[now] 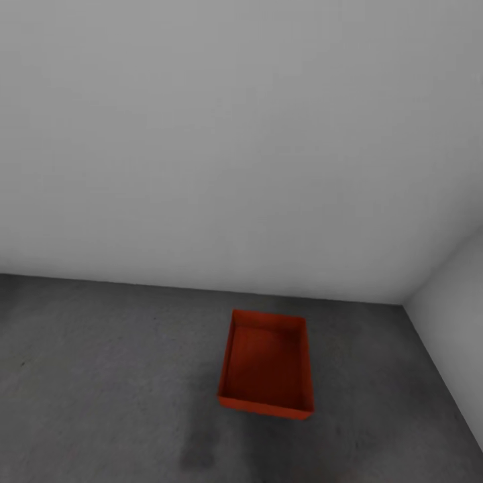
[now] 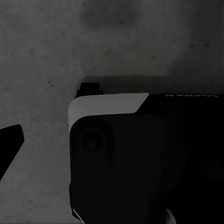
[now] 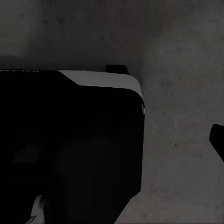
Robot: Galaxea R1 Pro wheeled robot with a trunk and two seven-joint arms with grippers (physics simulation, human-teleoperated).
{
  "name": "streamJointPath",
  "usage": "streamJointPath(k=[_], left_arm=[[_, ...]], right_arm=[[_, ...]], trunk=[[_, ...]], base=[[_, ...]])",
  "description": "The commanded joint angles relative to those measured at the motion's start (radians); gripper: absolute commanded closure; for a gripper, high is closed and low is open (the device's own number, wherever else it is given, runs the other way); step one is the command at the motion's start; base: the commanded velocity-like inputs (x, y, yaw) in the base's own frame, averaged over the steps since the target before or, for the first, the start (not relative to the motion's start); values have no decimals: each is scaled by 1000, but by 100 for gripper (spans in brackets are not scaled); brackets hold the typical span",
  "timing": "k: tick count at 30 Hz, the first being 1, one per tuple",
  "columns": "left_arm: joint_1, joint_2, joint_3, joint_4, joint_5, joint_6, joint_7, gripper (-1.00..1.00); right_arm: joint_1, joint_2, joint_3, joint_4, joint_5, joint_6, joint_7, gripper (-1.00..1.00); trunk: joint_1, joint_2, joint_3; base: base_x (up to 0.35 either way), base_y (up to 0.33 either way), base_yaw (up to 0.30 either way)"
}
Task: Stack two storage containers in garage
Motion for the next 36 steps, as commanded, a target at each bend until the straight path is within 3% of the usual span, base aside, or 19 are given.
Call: streamJointPath(k=[1,36], left_arm=[[-1,0,-3,1,6,-2,-3,-100],[-1,0,-3,1,6,-2,-3,-100]], right_arm=[[-1,1,8,2,-10,-4,-1,-100],[-1,1,8,2,-10,-4,-1,-100]], trunk=[[0,-1,0],[0,-1,54]], base=[[0,0,0],[0,0,0]])
